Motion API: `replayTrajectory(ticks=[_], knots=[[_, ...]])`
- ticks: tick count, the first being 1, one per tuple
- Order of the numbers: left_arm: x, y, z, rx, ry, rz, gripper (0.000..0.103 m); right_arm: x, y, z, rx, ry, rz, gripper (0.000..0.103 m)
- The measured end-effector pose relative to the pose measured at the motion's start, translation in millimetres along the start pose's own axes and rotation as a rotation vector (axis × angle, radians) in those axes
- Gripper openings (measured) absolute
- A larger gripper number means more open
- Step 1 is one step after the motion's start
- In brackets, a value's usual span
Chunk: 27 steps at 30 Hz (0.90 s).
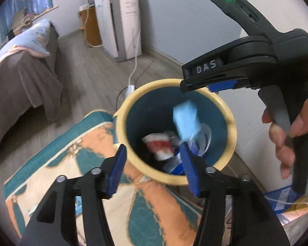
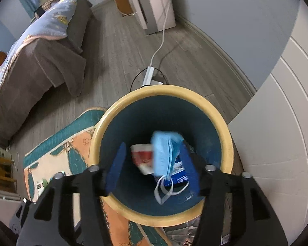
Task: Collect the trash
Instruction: 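Carry the mask and cup over the bin and open both tools to drop them, then move both tools back over the remaining trash on the cushion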
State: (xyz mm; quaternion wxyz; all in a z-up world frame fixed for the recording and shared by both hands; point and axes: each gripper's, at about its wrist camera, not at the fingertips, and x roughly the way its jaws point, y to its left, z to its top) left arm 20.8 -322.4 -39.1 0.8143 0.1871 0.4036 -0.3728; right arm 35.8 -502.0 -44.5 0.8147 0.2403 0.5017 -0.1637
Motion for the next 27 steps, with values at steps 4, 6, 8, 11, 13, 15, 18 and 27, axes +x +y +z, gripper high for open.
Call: replayTrajectory(ticks=[4, 6, 8, 11, 13, 15, 18, 27], knots=[[-12, 15, -7, -0.038, -0.001, 0.022, 0.065, 3, 13, -3, -0.052, 0.018, -0.024, 0.084], [-20, 25, -12, -0.057, -0.004, 0.047, 0.071, 6, 21, -6, -0.096, 0.031, -0.050, 0.090], [-29, 34, -17, -0.075, -0.012, 0.063, 0.075, 4, 28, -9, -0.133, 0.028, -0.084, 0.092], [-44, 53, -27, -0.113, -0.018, 0.080, 0.077, -2, 38, -11, -0.169, 0.014, -0.097, 0.096], [-56, 69, -36, -0.135, -0.021, 0.103, 0.077, -7, 47, -12, -0.180, -0.002, -0.085, 0.097], [-70, 85, -47, -0.164, -0.022, 0.127, 0.078, -12, 57, -15, -0.184, -0.002, -0.064, 0.097], [-87, 103, -64, -0.205, -0.014, 0.171, 0.079, -22, 75, -24, -0.187, -0.006, -0.028, 0.097], [-149, 147, -128, -0.319, -0.017, 0.267, 0.082, -55, 154, -80, -0.294, -0.034, 0.086, 0.097]])
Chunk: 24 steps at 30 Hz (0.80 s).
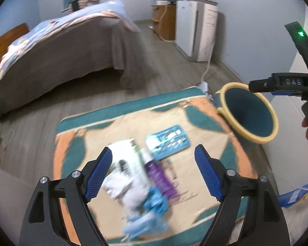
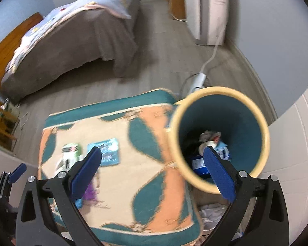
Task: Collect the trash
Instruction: 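Move both tools back over the remaining trash on the cushion, then grasp the second blue face mask with the left tool while the right tool grasps the purple spray bottle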
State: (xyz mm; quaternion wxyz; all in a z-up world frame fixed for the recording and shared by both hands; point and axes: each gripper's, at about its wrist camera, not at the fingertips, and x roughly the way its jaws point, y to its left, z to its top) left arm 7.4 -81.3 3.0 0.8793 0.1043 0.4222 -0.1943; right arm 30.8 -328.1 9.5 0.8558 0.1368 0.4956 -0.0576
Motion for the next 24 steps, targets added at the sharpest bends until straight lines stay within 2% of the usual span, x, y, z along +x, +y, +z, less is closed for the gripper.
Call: replayTrajectory(ticks=[2, 4, 9, 12, 15, 17, 20, 22, 24], knots=[[-6, 12, -11, -0.019, 0.003, 0.015, 0.083, 0, 14, -12, -0.001, -0.006, 0.032, 0.097], [-12, 25, -23, -0.044, 0.003, 0.029, 0.084, 10, 29, -26, -0.006, 0.023, 0.040, 0.097], [-17, 48, -51, -0.072, 0.024, 0.024, 0.084, 32, 62, -52, -0.099, 0.083, -0.014, 0.097], [-8, 57, -70, -0.068, 0.067, 0.022, 0.084, 39, 75, -64, -0.116, 0.098, -0.022, 0.097], [3, 57, -83, -0.036, 0.112, -0.004, 0.084, 44, 80, -70, -0.083, 0.114, 0.014, 0.097], [12, 51, -89, -0.019, 0.149, -0.049, 0.082, 48, 83, -70, -0.079, 0.121, 0.017, 0.097], [31, 37, -99, 0.014, 0.234, -0.123, 0.065, 52, 87, -71, -0.089, 0.123, -0.006, 0.097], [37, 30, -103, 0.034, 0.255, -0.151, 0.056, 55, 88, -72, -0.084, 0.130, -0.010, 0.097], [41, 22, -104, 0.076, 0.274, -0.164, 0.022, 59, 89, -73, -0.086, 0.137, -0.014, 0.097]])
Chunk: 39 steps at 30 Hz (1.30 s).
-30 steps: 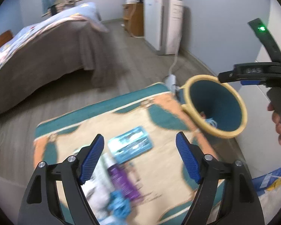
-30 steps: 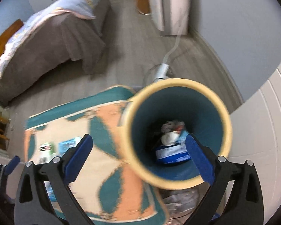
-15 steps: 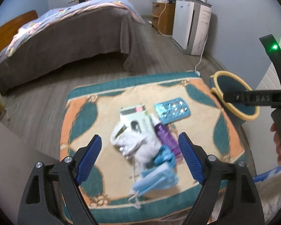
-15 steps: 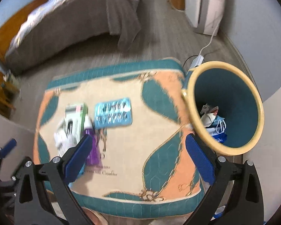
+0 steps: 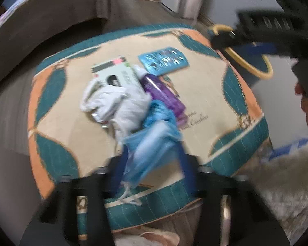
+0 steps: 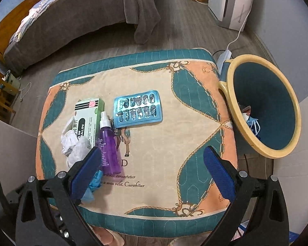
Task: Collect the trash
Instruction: 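Grasp the second blue face mask with the left tool while the right tool grasps the purple spray bottle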
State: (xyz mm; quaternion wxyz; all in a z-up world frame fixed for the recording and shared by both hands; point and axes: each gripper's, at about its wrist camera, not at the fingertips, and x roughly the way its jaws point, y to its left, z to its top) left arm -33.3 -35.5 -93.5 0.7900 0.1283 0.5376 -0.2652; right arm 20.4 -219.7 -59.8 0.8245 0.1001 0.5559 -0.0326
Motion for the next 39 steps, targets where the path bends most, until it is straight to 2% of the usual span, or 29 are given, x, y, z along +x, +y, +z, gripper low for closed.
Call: replayTrajectory(ticks=[3, 7, 12, 16, 19, 23, 27, 32, 34, 35, 39], knots=[[-8, -1, 2, 0.018, -0.005, -0.029, 0.010, 4, 0, 0, -0.010, 0.008, -0.014, 0.097], [-45, 5, 17, 0.017, -0.088, -0.028, 0.010, 8, -5, 3, 0.016, 0.013, -0.007, 0.097], [-91, 26, 43, 0.018, -0.166, 0.024, 0.010, 18, -2, 5, 0.025, 0.024, 0.010, 0.097], [-95, 46, 51, 0.012, -0.181, 0.098, 0.010, 31, 17, 3, -0.036, 0.046, 0.017, 0.096], [-86, 59, 51, -0.038, -0.193, 0.096, 0.010, 45, 34, -1, -0.093, 0.075, 0.031, 0.089], [-85, 68, 56, -0.074, -0.215, 0.055, 0.010, 66, 50, -3, -0.120, 0.115, 0.054, 0.071], [-78, 77, 59, -0.102, -0.199, 0.030, 0.010, 86, 63, -6, -0.112, 0.155, 0.096, 0.055], [-72, 82, 60, -0.102, -0.186, 0.020, 0.010, 107, 76, -12, -0.122, 0.202, 0.085, 0.049], [-72, 86, 60, -0.113, -0.183, 0.014, 0.010, 112, 78, -13, -0.128, 0.212, 0.082, 0.042], [-72, 87, 59, -0.117, -0.183, 0.012, 0.010, 113, 78, -12, -0.131, 0.212, 0.080, 0.035], [-71, 90, 61, -0.122, -0.183, 0.011, 0.010, 106, 78, -9, -0.135, 0.190, 0.089, 0.033]])
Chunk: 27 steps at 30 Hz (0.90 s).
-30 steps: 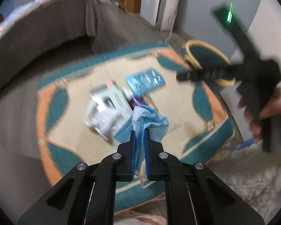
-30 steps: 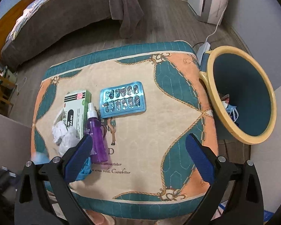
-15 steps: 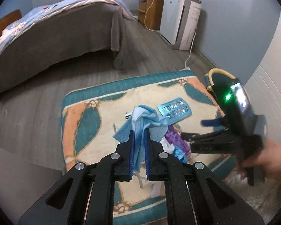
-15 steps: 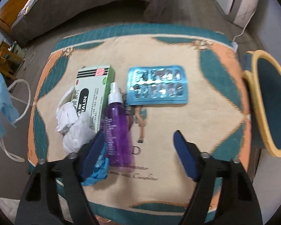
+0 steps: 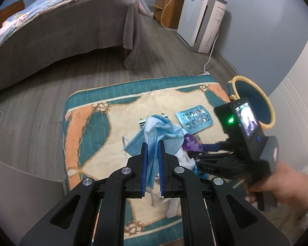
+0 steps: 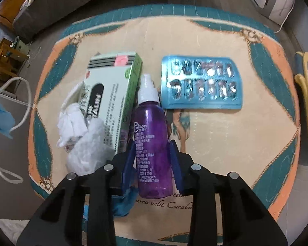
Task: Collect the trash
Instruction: 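Grasp the second blue face mask with the left tool while the right tool grasps the purple spray bottle, then carry the mask and bottle over the bin and open both tools to drop them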
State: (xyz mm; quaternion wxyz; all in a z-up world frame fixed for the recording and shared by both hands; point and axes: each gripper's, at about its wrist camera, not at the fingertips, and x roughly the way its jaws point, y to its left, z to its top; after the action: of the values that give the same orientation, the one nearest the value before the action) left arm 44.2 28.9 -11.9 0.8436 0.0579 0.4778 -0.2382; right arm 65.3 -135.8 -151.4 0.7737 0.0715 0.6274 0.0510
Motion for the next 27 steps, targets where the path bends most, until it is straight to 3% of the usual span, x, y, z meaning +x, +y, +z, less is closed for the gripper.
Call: replayTrajectory(ticks=[21, 27], knots=[[4, -23, 15, 0.034, -0.008, 0.009, 0.010, -103, -34, 20, 0.065, -0.182, 0.149, 0.032], [8, -42, 32, 0.040, -0.030, -0.002, 0.010, -155, -55, 32, 0.001, -0.286, 0.072, 0.032]])
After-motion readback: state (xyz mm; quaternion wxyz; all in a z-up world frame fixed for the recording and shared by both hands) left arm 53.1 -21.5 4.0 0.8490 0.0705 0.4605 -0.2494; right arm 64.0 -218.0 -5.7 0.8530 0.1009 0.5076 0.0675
